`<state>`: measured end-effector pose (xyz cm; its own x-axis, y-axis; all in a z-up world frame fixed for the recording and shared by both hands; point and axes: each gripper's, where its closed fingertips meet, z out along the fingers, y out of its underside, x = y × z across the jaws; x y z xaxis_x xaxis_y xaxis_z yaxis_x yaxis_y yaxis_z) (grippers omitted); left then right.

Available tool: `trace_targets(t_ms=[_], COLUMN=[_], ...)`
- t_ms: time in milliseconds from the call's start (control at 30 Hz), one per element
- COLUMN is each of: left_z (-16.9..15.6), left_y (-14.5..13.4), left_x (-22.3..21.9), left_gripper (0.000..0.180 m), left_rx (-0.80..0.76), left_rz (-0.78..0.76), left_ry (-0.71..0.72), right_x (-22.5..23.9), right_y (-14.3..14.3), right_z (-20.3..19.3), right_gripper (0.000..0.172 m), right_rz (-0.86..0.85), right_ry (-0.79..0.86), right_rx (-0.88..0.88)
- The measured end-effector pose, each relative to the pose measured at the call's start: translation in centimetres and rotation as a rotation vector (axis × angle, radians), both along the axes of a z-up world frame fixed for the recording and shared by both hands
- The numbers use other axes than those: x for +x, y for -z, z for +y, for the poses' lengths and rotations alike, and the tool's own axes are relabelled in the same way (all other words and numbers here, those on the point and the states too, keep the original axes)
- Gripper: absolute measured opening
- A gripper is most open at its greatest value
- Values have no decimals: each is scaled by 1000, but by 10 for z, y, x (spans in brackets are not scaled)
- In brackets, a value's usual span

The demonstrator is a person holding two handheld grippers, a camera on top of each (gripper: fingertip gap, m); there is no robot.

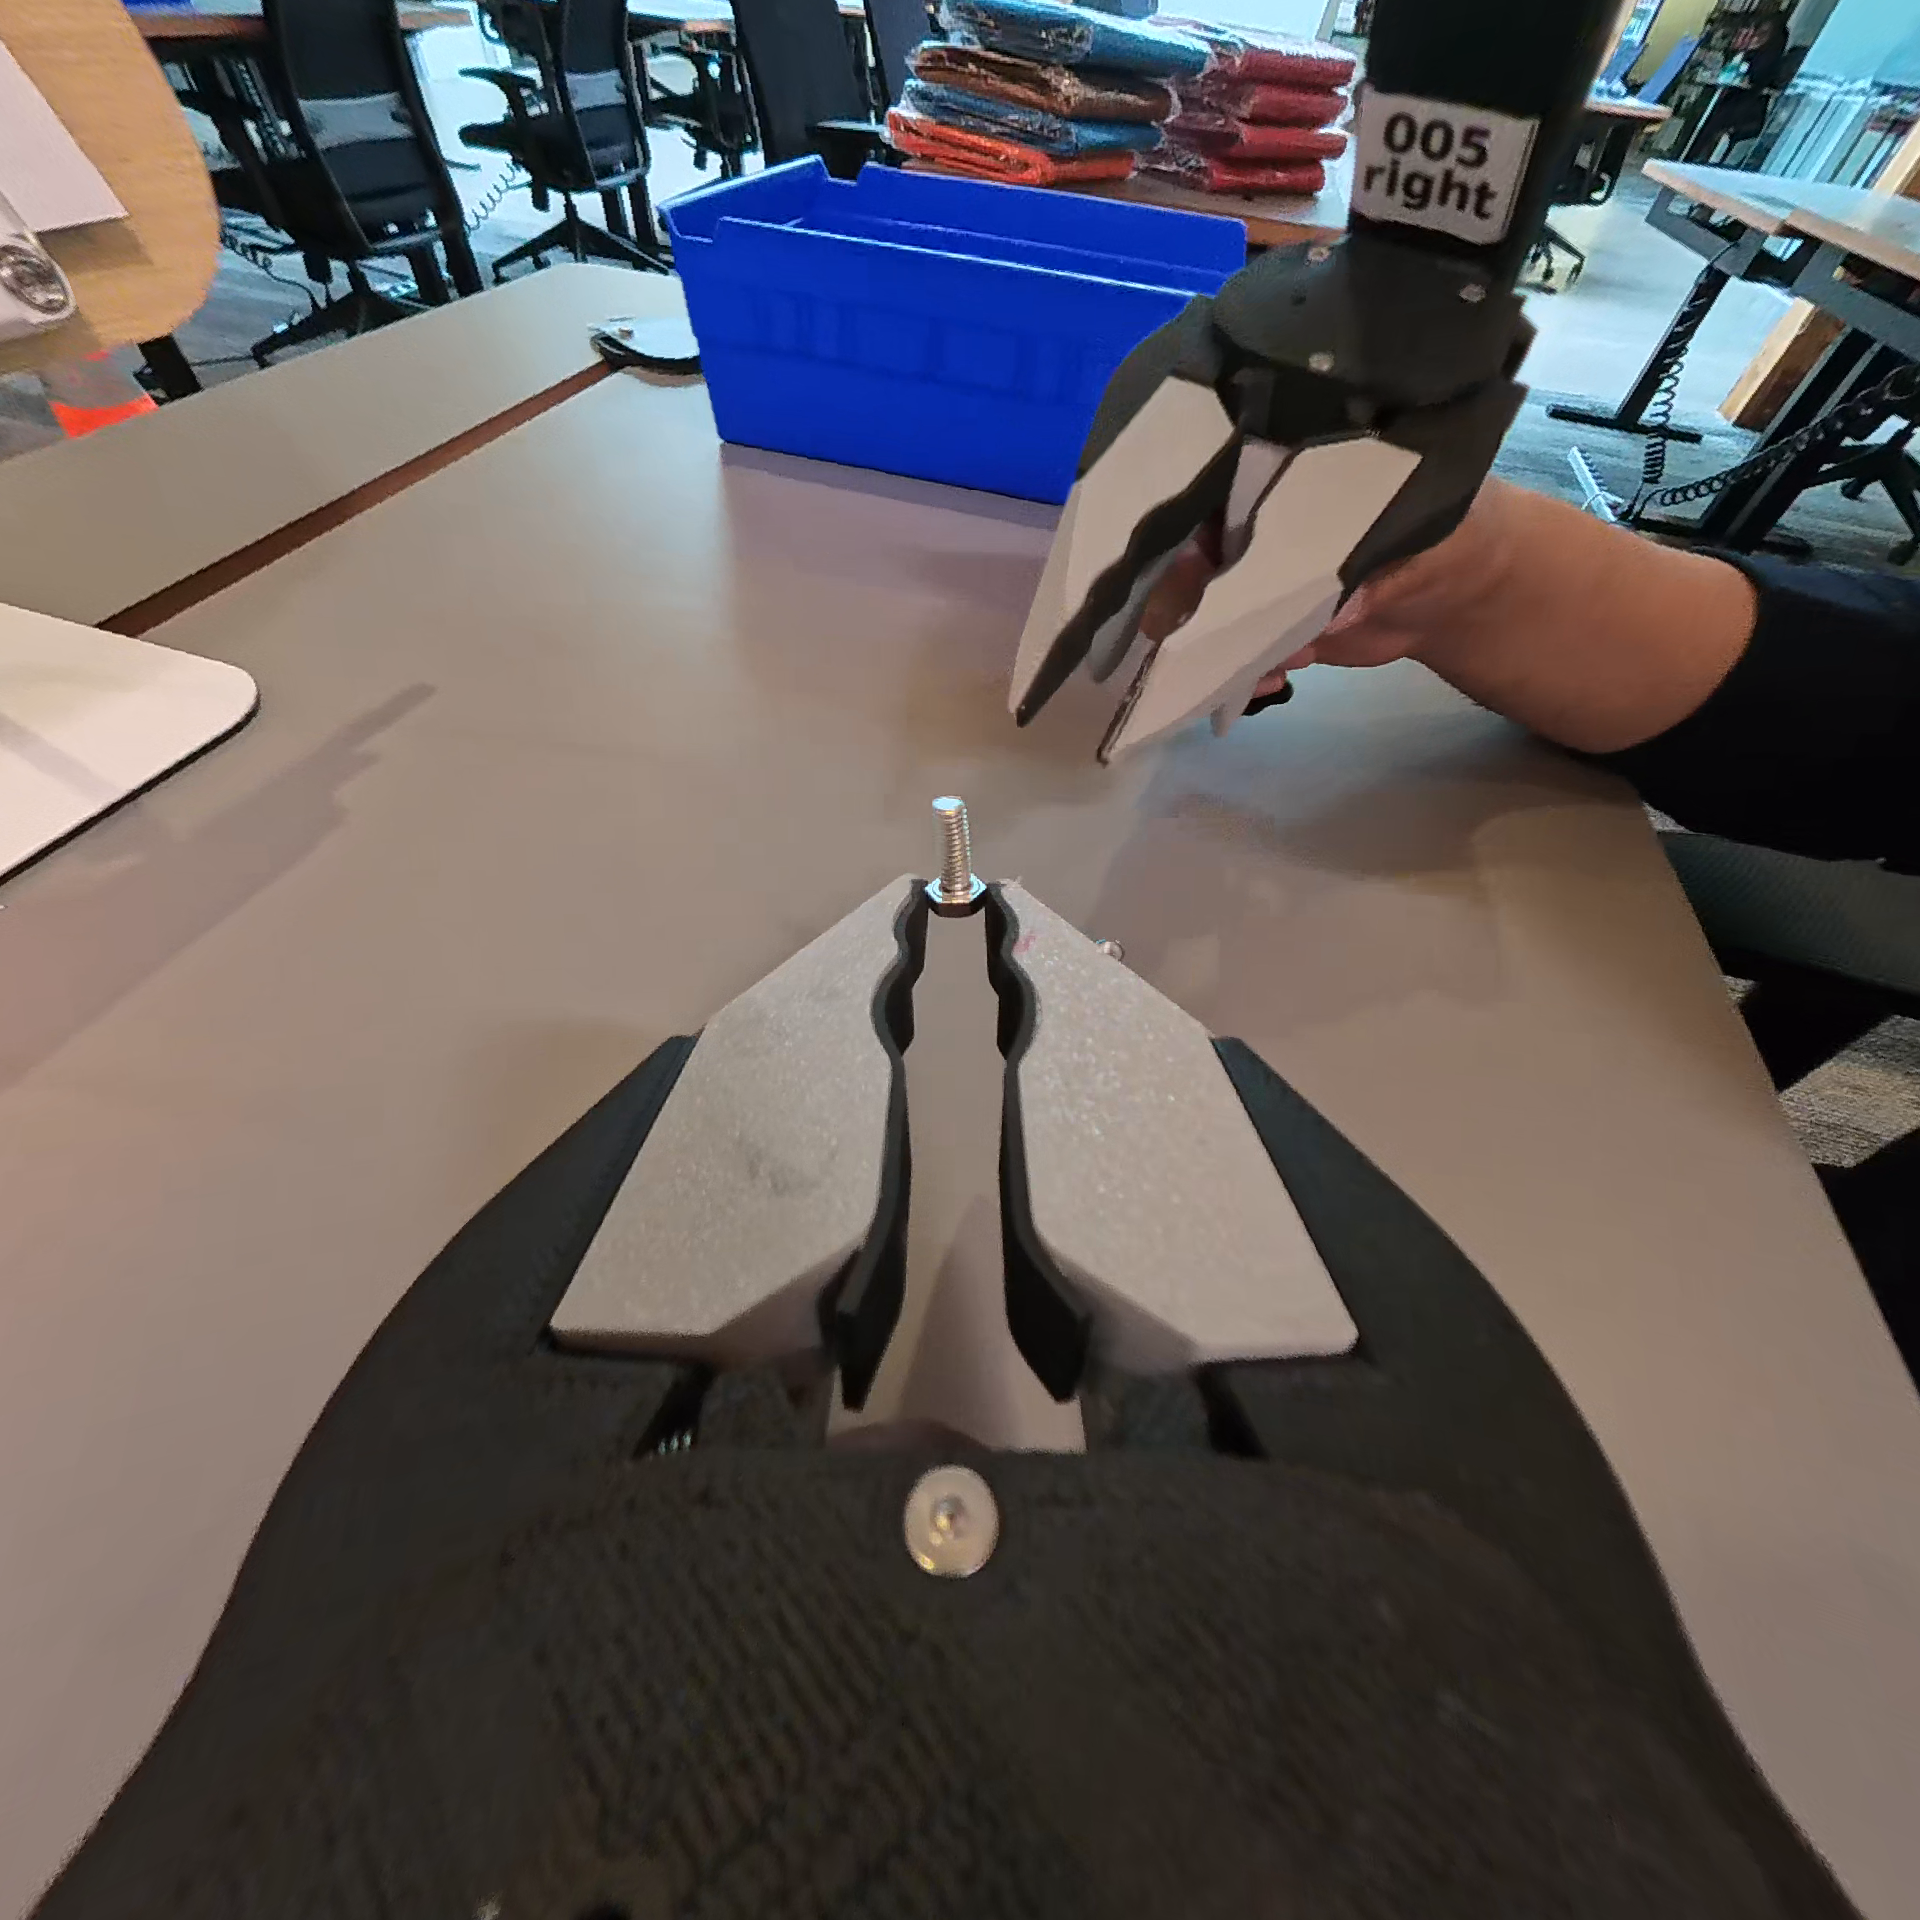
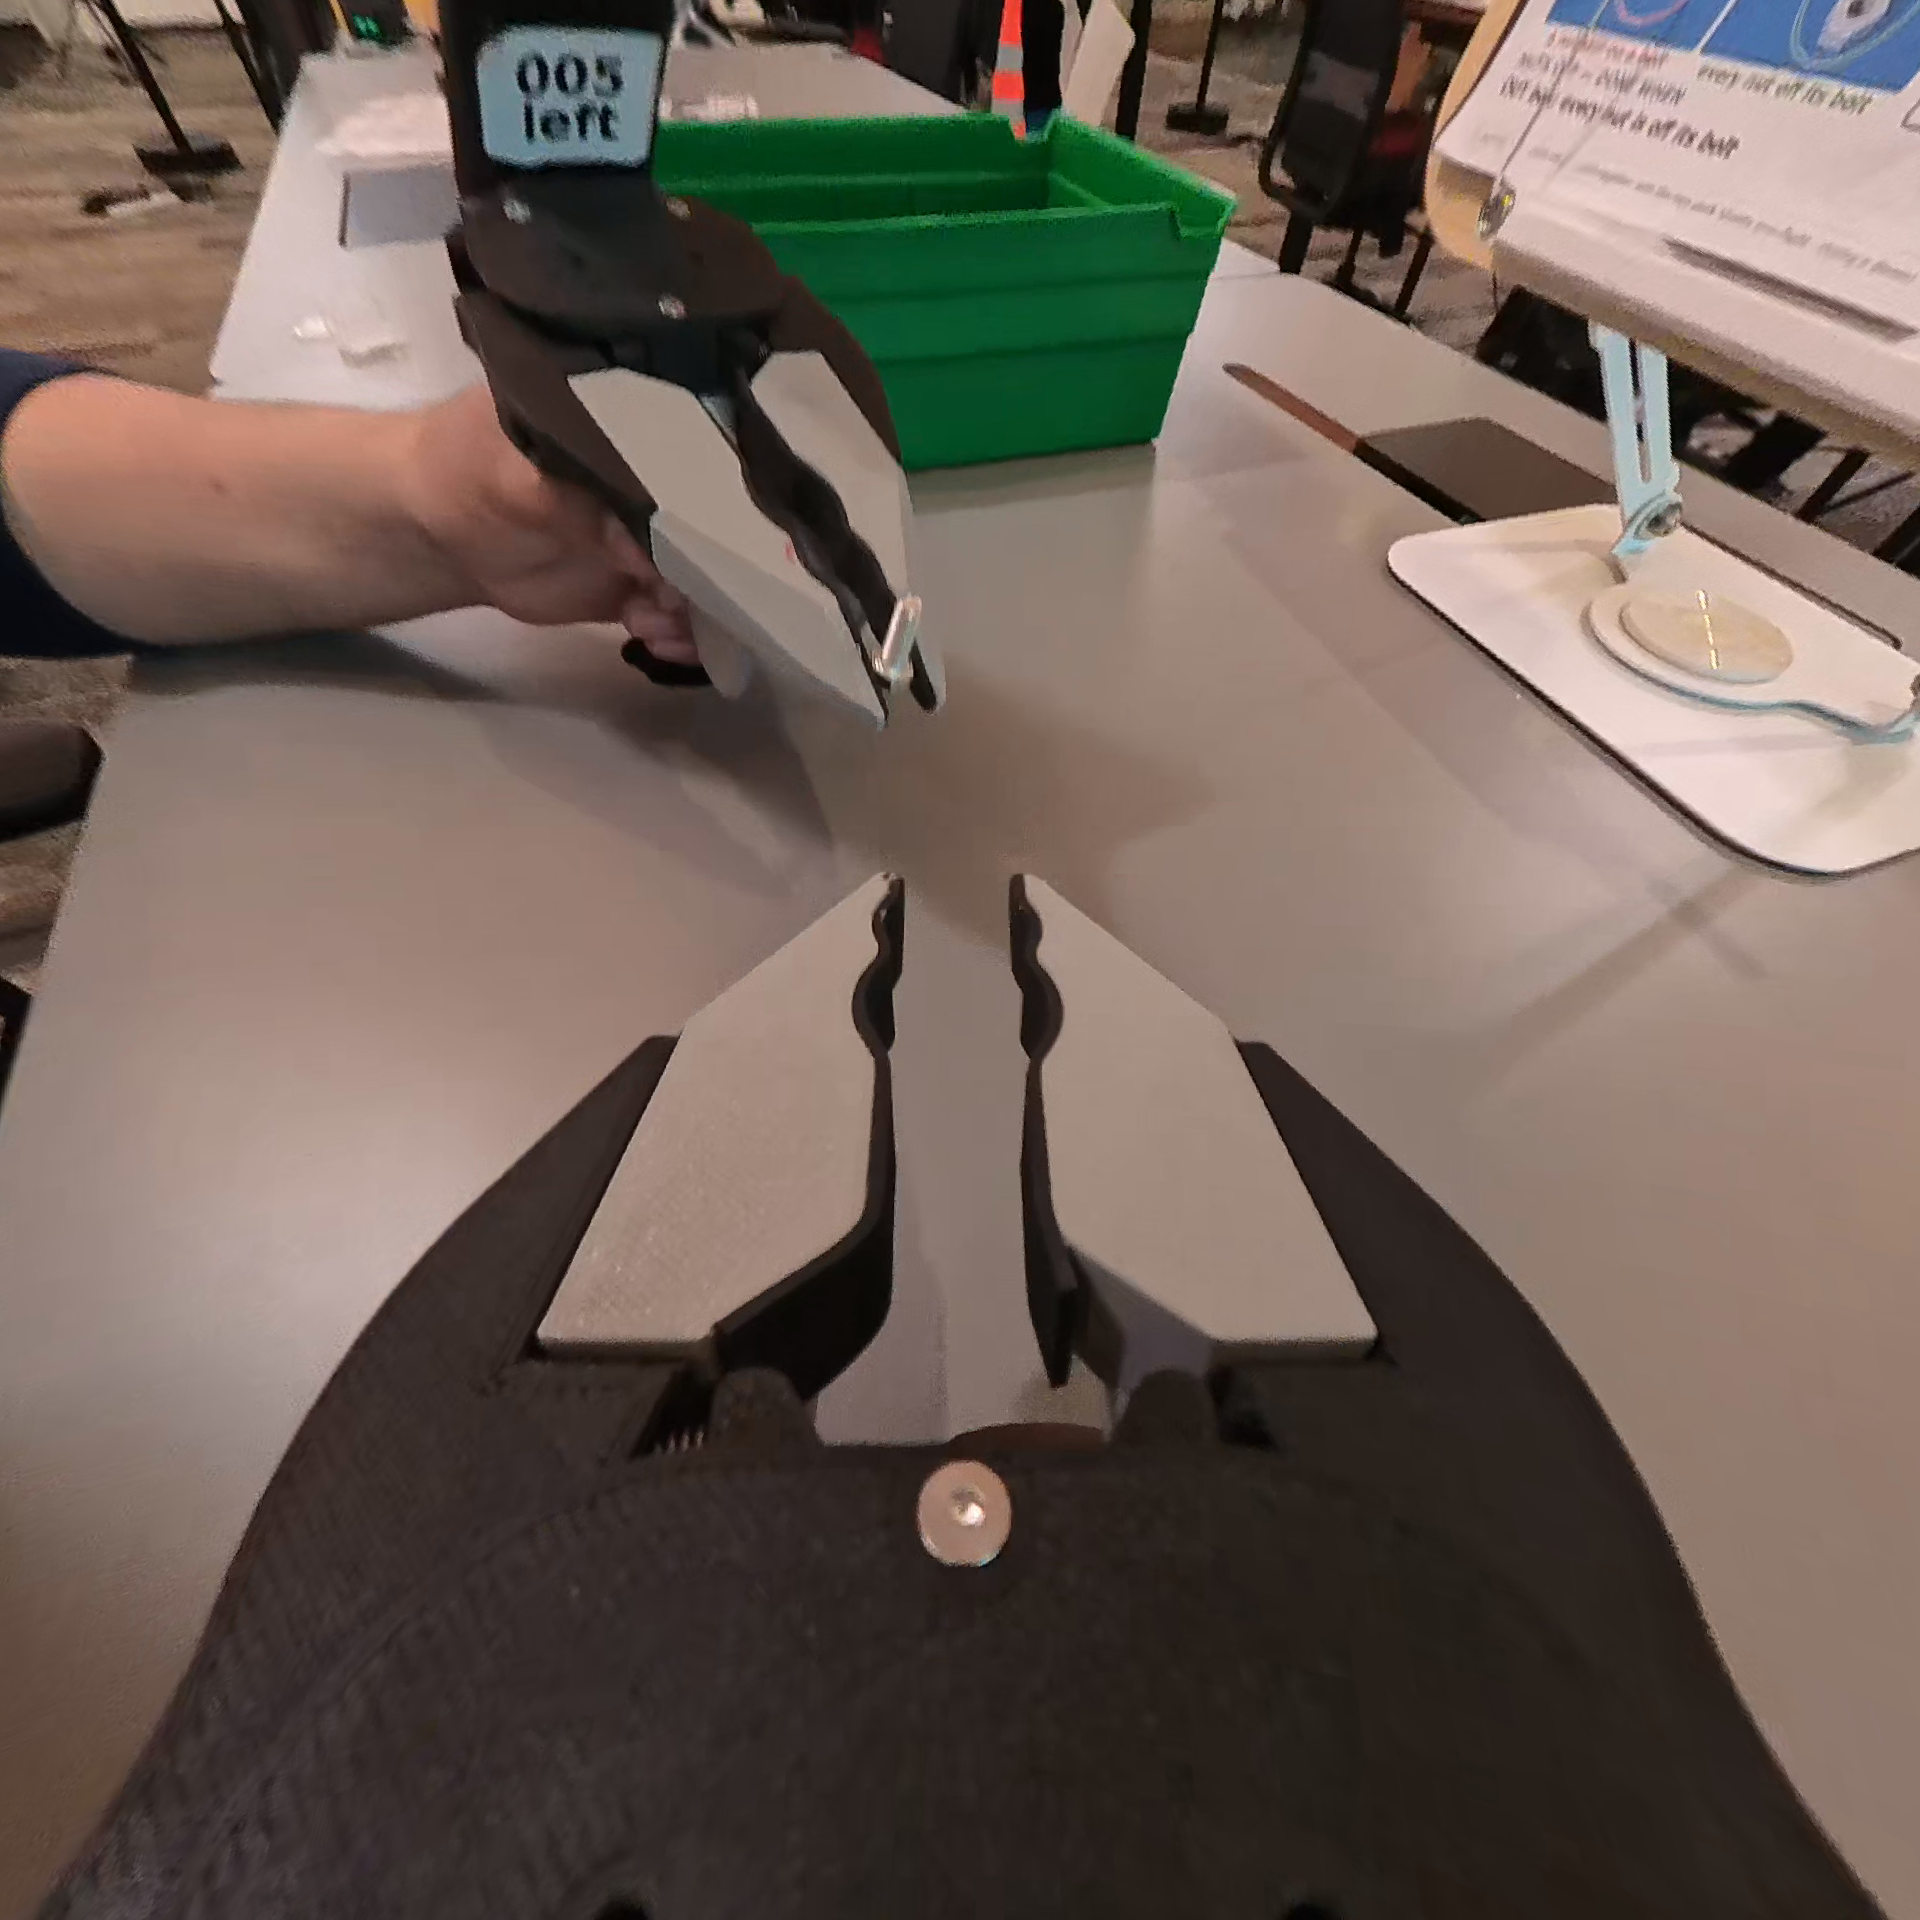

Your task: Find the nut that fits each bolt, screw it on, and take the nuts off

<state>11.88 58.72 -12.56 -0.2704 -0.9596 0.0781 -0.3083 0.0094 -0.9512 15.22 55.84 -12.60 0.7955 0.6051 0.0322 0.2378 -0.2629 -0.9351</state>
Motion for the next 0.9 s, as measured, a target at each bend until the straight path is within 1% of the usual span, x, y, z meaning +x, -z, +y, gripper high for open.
trace_targets(t_ms=[133,233,667,900], left_z=[4,6,6,7], left_y=[0,1,6,9], left_x=[-1,-1,0,1], left_gripper=[9,9,9,9], left_rx=[-12,-23,-29,-42], left_rz=[-1,7,14,20], left_ry=[-12,-15,-13,-12], right_x=[6,6,4,2], right_y=[12,12,22,26], right_z=[0,1,-3,-7], right_gripper=[18,16,22,26], right_rz=[-54,-66,-126,-129], right_ry=[21,31,15,-9], right_rx=[-31,-22,-60,-88])
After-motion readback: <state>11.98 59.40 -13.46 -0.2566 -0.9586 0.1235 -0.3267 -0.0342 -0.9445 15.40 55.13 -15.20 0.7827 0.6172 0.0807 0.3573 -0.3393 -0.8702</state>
